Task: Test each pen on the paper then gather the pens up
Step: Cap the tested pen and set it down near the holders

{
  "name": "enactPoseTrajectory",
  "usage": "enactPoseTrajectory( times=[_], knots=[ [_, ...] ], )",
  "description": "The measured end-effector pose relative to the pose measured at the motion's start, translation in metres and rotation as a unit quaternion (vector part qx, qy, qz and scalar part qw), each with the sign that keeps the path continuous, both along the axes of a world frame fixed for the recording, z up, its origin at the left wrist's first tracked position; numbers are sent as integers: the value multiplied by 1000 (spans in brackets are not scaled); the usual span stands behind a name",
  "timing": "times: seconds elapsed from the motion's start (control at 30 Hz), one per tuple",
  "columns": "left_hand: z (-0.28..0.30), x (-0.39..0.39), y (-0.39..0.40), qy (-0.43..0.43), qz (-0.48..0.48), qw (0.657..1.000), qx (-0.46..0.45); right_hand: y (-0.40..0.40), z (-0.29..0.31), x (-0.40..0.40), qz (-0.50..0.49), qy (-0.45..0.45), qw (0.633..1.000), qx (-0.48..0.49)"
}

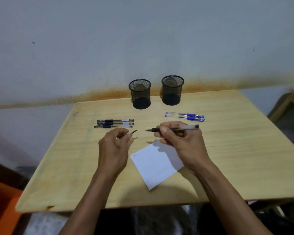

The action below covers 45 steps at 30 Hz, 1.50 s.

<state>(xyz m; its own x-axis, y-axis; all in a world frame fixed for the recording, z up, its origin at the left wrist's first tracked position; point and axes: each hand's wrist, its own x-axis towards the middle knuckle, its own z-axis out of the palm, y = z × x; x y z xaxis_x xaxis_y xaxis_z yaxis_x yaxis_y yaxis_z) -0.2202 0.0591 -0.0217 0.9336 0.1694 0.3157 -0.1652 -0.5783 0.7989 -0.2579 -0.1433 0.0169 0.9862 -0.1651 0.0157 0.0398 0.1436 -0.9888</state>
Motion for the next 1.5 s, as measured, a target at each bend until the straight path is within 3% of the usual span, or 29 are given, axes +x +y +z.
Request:
enactPoseTrajectory(
  times=[0.13, 0.23, 1.1, 1.27, 1.5],
  knots=[
    [18, -10, -25, 2, -67, 991, -118, -11, 11, -1, -59, -57, 992, -91],
    [25, -15, -33, -3, -102, 985, -139, -18, 18, -3, -69, -68, 989, -116],
    [38, -23, -32, -42, -175, 974, -138, -7, 16, -2, -60, -85, 989, -105],
    [42, -20, -33, -52, -182, 971, -148, 1, 10, -1, -68, -52, 995, -58],
    [46, -10, -24, -35, -208, 975, -75, -12, 13, -1, -10, -14, 1000, 17]
  ],
)
